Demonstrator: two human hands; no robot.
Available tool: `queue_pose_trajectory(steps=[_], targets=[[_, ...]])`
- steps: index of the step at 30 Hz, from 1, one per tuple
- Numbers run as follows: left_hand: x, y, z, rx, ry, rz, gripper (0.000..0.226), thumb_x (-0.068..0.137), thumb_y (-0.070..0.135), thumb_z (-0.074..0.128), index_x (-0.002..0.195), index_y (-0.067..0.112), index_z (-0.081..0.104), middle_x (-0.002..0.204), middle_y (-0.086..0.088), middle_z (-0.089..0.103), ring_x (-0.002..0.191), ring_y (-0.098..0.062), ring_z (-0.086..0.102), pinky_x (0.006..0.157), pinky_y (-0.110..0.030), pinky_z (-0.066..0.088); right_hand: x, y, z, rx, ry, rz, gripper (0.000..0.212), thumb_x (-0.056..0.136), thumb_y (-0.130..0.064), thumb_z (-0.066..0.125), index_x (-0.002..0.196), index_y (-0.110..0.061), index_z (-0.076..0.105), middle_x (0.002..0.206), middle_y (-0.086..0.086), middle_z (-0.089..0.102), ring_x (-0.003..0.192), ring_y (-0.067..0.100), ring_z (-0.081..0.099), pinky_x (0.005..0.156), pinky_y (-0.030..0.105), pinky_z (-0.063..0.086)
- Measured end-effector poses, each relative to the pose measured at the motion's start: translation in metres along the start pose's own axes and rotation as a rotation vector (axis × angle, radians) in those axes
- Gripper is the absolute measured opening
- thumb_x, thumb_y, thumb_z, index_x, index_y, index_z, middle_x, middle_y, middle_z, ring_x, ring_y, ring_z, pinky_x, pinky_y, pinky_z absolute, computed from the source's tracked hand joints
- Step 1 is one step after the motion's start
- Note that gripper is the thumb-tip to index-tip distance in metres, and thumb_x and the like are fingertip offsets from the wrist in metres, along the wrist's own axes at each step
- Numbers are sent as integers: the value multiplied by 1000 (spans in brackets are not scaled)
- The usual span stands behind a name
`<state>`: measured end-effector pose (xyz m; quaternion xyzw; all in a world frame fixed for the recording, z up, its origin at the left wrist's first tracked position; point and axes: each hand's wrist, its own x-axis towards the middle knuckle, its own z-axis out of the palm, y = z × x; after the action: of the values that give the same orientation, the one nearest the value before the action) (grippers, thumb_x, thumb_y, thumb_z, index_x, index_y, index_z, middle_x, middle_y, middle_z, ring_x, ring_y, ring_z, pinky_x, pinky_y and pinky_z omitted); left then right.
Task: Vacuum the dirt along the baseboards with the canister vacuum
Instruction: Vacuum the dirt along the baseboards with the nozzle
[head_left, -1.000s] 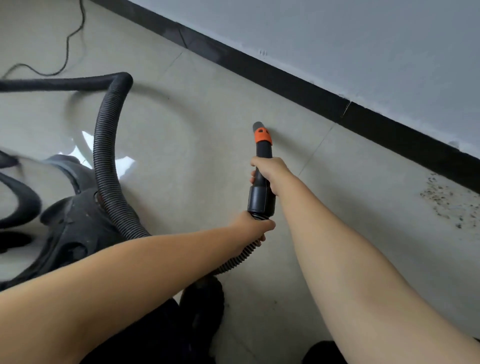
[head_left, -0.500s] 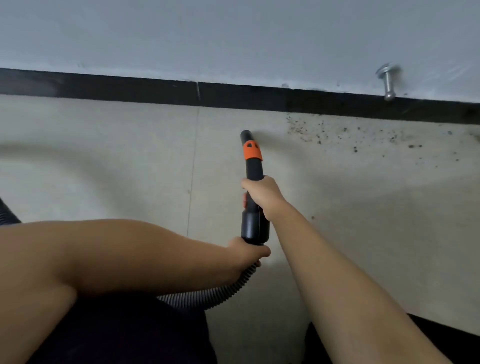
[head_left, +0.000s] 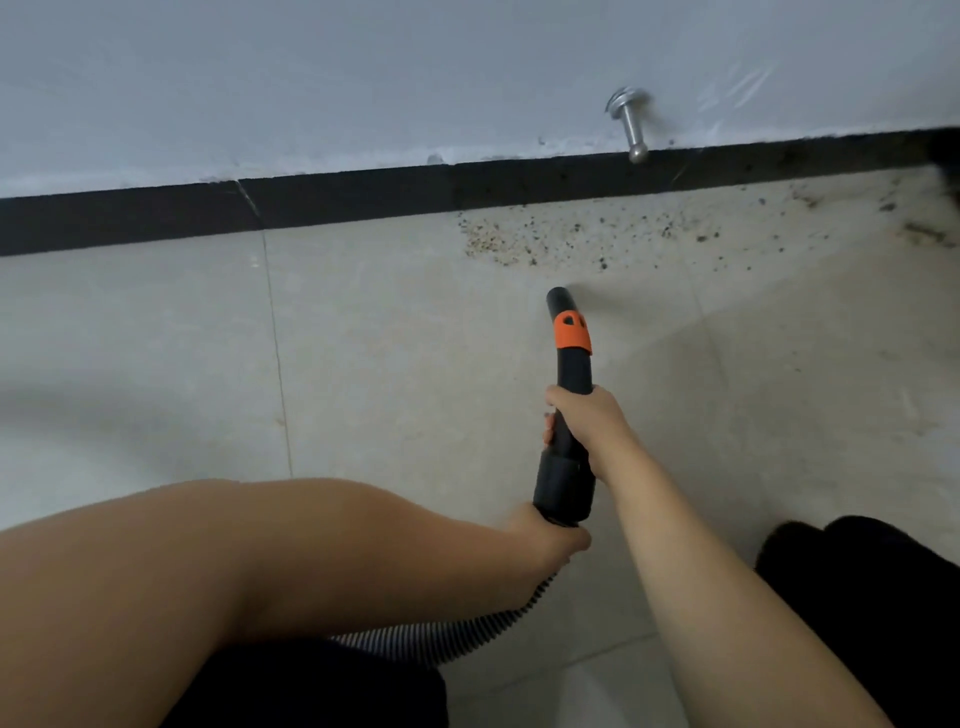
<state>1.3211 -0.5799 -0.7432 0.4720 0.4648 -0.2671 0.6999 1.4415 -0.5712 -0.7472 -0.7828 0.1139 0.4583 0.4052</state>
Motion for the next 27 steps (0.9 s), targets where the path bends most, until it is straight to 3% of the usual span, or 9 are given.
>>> queue_pose_trajectory(steps=[4,10,15,21,27], targets=[[17,9,25,6,-15,34,17,85,16,62,78,21,47,73,-2,50,62,-12,47,60,-22,43,16,0,-30,36,43,-5,10,85,-6,56,83,-11,47,59,8,51,35,16,48,49,26,46],[24,24,75,-133,-7,60,15,85,11,60,83,19,48,70,-2,48,58,-12,45,54,-20,40,27,-2,-74,-7,28,-38,10,84,-6,55,82,-11,47,59,7,50,36,15,48,49,26,45],[24,46,108,-267,-36,107,22,86,8,60,76,20,46,68,-2,46,57,-12,43,53,-20,38,35,-16,-108,-62,68,-59,13,84,-5,55,77,-11,46,59,8,51,34,16,48,49,26,45],[26,64,106,-292,-10,154,11,88,8,58,92,13,49,69,-3,45,59,-12,42,55,-22,38,43,-34,-106,-117,35,-95,11,83,-5,54,77,-9,46,58,8,50,29,14,47,48,25,46],[24,57,100,-306,56,143,21,87,7,58,76,19,44,70,-4,46,59,-13,43,55,-22,39,38,-34,-89,-172,-57,-103,10,84,-5,54,79,-8,46,58,9,51,40,19,48,51,27,46]])
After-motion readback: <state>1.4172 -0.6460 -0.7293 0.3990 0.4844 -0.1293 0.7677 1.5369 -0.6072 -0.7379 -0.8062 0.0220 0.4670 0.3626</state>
